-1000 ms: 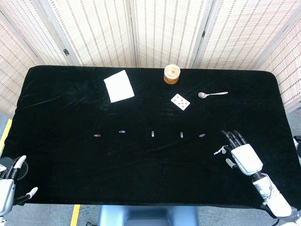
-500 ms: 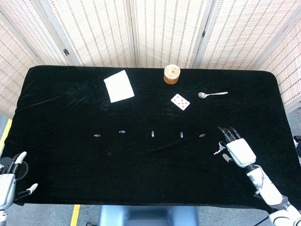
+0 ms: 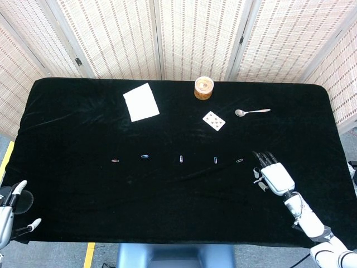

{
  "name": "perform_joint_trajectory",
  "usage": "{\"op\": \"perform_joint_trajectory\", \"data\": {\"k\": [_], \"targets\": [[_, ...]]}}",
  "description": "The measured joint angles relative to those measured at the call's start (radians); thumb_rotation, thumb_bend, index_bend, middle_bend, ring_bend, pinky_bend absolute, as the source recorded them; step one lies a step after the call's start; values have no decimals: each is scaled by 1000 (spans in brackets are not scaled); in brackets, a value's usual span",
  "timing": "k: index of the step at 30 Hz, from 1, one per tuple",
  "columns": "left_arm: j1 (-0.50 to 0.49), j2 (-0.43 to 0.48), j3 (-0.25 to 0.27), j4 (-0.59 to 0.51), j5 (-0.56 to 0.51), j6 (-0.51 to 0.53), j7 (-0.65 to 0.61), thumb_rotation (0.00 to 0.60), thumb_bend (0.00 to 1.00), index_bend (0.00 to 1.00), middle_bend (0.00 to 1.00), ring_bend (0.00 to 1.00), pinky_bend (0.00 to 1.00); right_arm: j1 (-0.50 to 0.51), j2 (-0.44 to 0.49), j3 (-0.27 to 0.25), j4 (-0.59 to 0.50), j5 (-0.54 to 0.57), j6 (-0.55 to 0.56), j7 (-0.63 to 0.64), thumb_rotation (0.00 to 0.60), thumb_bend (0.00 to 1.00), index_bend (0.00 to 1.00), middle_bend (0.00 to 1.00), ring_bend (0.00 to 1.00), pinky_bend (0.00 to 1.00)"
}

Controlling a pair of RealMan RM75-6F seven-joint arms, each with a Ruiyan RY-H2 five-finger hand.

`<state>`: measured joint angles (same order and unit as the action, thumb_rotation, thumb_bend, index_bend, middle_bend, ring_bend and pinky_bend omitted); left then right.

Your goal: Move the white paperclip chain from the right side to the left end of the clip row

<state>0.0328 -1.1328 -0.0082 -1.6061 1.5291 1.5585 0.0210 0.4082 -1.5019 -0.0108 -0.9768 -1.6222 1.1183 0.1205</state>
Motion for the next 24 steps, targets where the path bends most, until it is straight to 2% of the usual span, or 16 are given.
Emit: {"op": "perform_joint_trajectory", "data": {"k": [11,17,24], "targets": [[4,10,-5,-1,-18,6,-23,600,141,0,122,295,356,21,1,-8,-20,28,-49,-24,600,325,526,0,2,0],[7,10,-13,-6,-36,9,-21,600,142,0,116,293,356,31,5,-9,-35,47,-76,-27,600,344,582,2,16,0],[8,15,-14,-7,-41,9,-31,600,142,0,115,292,356,41,10,-7,-53,68,-97,-34,600,379,697,55,38,0]]}}
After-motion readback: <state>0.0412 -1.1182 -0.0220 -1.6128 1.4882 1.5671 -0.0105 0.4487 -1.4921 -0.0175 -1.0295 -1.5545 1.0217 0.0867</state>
